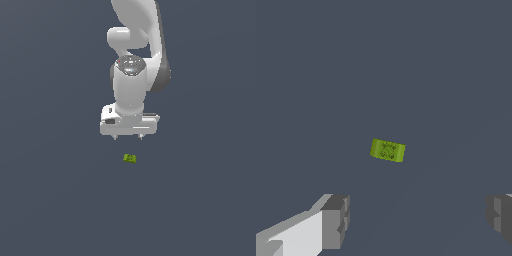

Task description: Pick up the object and move it to a goal position.

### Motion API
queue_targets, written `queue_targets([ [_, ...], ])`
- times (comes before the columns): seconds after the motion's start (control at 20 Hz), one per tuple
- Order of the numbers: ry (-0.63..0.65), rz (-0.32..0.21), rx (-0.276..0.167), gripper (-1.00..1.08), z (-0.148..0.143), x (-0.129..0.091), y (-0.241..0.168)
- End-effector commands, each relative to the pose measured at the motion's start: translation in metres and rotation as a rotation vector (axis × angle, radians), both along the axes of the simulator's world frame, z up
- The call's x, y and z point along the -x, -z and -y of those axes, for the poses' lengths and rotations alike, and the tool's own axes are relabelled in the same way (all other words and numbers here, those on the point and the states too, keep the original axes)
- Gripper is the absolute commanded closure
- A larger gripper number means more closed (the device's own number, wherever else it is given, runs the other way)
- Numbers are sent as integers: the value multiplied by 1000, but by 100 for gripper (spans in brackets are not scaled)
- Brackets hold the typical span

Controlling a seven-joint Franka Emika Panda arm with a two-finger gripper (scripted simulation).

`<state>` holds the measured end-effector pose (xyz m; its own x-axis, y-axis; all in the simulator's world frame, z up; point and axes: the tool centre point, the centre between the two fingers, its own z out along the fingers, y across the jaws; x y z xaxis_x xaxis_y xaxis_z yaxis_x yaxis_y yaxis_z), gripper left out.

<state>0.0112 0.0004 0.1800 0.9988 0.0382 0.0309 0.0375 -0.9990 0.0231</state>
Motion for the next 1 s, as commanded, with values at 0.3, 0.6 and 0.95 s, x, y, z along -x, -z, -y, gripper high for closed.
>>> queue_targets([
  [0.3,-32,8,12,-92,-8,-2,-2],
  [0.6,-64,18,24,-92,-16,-3,-4],
  [0.95,-83,15,24,-92,-15,-3,-2],
])
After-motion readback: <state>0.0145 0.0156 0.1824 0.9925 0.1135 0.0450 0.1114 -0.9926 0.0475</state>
